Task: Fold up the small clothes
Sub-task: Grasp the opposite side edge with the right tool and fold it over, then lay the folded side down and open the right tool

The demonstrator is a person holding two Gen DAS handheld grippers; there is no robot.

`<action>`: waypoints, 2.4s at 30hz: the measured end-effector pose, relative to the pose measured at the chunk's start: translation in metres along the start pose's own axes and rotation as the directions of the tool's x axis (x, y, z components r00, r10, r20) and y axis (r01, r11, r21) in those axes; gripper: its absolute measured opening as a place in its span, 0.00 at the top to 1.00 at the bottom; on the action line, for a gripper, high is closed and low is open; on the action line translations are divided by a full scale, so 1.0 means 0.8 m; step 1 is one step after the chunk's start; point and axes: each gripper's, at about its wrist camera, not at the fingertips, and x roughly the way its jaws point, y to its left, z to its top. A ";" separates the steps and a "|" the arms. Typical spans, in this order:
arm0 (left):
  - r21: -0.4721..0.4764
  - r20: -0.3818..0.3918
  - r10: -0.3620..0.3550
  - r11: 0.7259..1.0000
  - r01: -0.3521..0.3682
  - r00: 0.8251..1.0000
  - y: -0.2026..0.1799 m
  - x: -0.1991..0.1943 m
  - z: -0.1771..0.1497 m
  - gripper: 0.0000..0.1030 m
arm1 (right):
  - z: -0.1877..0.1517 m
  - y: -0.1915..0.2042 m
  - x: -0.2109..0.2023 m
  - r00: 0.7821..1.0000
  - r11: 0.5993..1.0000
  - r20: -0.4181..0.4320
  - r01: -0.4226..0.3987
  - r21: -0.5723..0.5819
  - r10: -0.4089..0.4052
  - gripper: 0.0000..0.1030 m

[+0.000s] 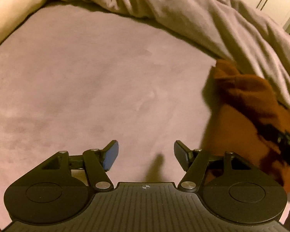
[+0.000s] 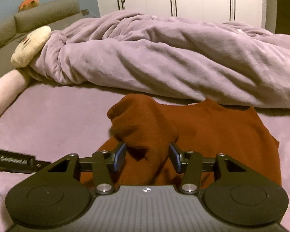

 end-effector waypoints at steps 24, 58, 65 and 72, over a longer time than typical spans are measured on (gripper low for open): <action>0.081 -0.059 -0.091 0.992 0.096 0.994 -0.049 0.027 -0.011 0.30 | -0.049 -0.150 -0.041 0.998 0.793 -0.054 0.001 0.609 0.041 0.44; 0.185 -0.080 -0.136 0.971 0.149 0.987 -0.073 0.005 -0.017 0.21 | 0.038 -0.084 -0.027 0.998 0.993 -0.037 -0.039 0.111 0.043 0.79; 0.217 -0.124 -0.142 0.962 0.167 0.982 -0.097 0.013 -0.020 0.21 | 0.024 -0.115 -0.046 0.992 0.992 -0.037 0.123 -0.026 -0.124 0.82; 0.252 -0.156 -0.160 0.948 0.196 0.975 -0.121 0.016 -0.034 0.20 | -0.017 -0.166 -0.039 0.967 0.969 -0.073 0.245 0.012 -0.243 0.79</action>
